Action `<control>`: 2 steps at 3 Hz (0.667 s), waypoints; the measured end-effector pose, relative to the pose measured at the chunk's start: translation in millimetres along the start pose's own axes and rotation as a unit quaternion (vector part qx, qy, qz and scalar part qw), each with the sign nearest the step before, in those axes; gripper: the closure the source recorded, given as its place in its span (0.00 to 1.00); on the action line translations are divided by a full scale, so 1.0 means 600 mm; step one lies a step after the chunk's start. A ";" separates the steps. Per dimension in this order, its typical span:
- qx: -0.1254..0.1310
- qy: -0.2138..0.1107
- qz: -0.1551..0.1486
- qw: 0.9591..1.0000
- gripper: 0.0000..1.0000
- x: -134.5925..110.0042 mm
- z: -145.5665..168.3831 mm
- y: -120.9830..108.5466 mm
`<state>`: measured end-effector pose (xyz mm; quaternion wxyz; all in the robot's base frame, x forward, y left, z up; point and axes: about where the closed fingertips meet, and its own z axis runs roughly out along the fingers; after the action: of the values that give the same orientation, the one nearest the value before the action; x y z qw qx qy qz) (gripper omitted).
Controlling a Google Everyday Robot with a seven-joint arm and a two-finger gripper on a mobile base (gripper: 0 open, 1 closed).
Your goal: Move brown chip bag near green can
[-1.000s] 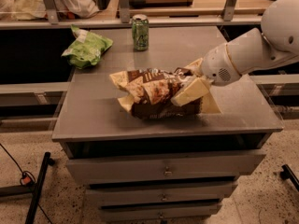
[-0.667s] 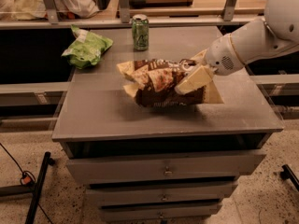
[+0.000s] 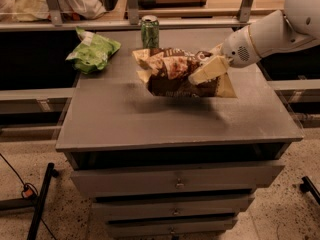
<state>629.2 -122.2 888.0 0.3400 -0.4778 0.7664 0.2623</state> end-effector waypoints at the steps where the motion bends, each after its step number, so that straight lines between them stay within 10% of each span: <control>1: 0.012 -0.020 0.006 1.000 1.00 -0.020 0.008 -0.026; 2: 0.031 -0.040 0.013 0.999 1.00 -0.038 0.021 -0.052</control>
Offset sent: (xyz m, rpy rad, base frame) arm 0.0621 0.0086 0.0143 0.0913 -0.0884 -0.1312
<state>667.9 -113.1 895.5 0.3813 -0.4465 0.7660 0.2617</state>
